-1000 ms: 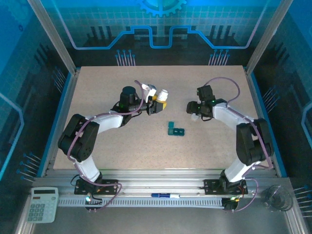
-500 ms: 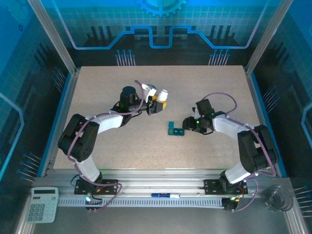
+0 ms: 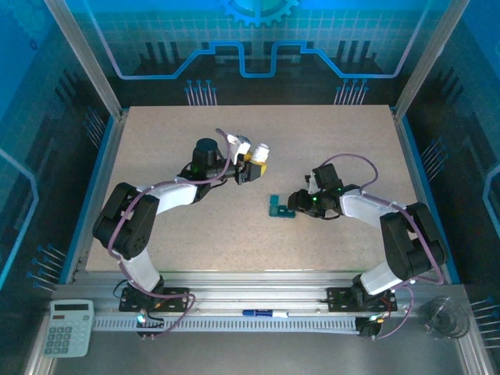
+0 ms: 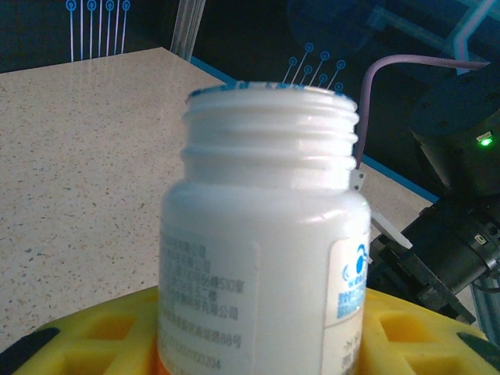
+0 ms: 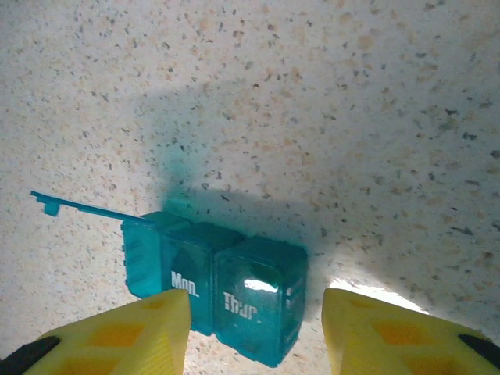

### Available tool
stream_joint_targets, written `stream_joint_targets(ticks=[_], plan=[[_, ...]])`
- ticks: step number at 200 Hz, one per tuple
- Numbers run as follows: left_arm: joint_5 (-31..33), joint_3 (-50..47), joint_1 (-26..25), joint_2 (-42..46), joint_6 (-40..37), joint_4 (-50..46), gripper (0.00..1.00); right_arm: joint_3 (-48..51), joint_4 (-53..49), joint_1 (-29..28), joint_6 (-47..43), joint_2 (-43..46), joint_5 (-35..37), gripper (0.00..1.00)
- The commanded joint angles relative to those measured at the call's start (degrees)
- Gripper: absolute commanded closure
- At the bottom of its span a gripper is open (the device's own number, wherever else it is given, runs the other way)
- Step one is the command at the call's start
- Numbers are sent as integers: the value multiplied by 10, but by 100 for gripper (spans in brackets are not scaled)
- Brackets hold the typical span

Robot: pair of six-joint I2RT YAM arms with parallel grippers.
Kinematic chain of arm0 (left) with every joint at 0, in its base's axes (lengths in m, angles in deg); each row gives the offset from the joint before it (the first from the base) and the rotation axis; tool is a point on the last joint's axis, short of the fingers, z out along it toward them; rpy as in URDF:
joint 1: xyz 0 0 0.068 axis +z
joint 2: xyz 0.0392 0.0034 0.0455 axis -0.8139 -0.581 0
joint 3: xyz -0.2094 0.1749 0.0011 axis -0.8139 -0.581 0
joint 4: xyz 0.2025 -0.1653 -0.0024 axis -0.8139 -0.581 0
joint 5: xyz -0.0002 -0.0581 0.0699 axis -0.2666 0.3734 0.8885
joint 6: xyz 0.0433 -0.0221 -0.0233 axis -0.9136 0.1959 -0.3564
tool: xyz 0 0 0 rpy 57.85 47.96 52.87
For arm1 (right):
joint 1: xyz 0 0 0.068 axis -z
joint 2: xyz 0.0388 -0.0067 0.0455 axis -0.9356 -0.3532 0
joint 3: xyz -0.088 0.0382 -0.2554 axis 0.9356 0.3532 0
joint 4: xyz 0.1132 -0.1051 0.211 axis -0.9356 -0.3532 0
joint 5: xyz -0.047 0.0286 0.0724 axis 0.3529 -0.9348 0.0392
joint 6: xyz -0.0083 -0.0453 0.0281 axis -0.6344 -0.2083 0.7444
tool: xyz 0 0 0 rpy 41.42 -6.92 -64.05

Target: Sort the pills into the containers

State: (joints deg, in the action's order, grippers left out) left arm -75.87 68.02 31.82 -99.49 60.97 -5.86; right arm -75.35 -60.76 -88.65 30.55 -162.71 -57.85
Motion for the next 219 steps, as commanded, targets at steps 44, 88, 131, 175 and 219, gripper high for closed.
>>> stream_joint_targets(ticks=[44,88,131,175,219], plan=[[1,16,2,13,-16,-2,100,4,16,-12,17,-15,-17,53],[1,16,2,12,-16,-2,100,6,14,-12,18,-12,-14,53],[1,16,2,12,-16,-3,100,7,5,-12,15,-2,4,52],[1,16,2,13,-15,-2,100,16,6,-12,13,-8,9,51],[1,15,3,12,-17,-2,100,18,23,-17,20,-23,-4,52]])
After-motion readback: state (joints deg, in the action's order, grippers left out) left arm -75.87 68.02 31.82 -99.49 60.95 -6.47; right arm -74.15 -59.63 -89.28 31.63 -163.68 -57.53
